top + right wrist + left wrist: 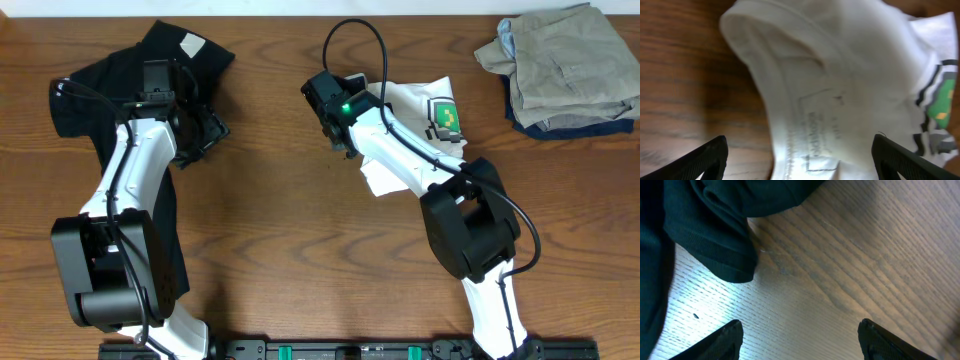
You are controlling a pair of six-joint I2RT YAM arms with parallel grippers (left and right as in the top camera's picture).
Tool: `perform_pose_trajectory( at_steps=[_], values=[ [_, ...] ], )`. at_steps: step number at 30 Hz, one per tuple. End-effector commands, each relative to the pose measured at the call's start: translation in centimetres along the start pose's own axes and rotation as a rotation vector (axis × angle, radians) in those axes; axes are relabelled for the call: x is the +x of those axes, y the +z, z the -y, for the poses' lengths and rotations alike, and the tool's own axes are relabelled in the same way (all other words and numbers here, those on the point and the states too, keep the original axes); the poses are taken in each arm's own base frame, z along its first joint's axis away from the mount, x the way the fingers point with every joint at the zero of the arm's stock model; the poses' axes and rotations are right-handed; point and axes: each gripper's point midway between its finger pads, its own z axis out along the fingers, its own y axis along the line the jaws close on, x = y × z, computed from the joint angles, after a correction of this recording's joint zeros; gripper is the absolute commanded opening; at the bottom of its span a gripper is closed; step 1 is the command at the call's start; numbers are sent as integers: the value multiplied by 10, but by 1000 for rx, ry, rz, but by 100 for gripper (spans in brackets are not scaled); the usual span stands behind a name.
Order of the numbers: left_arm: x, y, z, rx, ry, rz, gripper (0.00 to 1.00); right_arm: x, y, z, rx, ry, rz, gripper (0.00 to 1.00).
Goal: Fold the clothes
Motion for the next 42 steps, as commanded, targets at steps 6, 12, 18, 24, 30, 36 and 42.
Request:
perform_pose_trajectory(
  at_steps=[6, 12, 18, 24, 30, 36, 42],
  values=[
    [-3, -2, 0, -6, 32, -2, 75, 2, 16, 14, 96, 30, 5, 88],
    [-3, -2, -1, -9, 32, -4, 75, 13, 31, 11, 112, 8, -29, 88],
    [-2, -2, -1, -11, 32, -6, 75, 19, 46, 23, 137, 29, -63, 88],
    [-2, -2, -1, -11, 32, -7, 75, 27, 66, 53, 180, 67, -131, 75],
    [-2, -2, -1, -11, 32, -7, 75, 29, 75, 76, 193, 101, -168, 13],
    [-2, -2, -1, -11, 32, -7, 75, 20, 57, 87, 183, 101, -159, 1],
    [-2, -2, -1, -11, 32, -7, 75, -22, -3, 112, 137, 129, -51, 1]
  ],
)
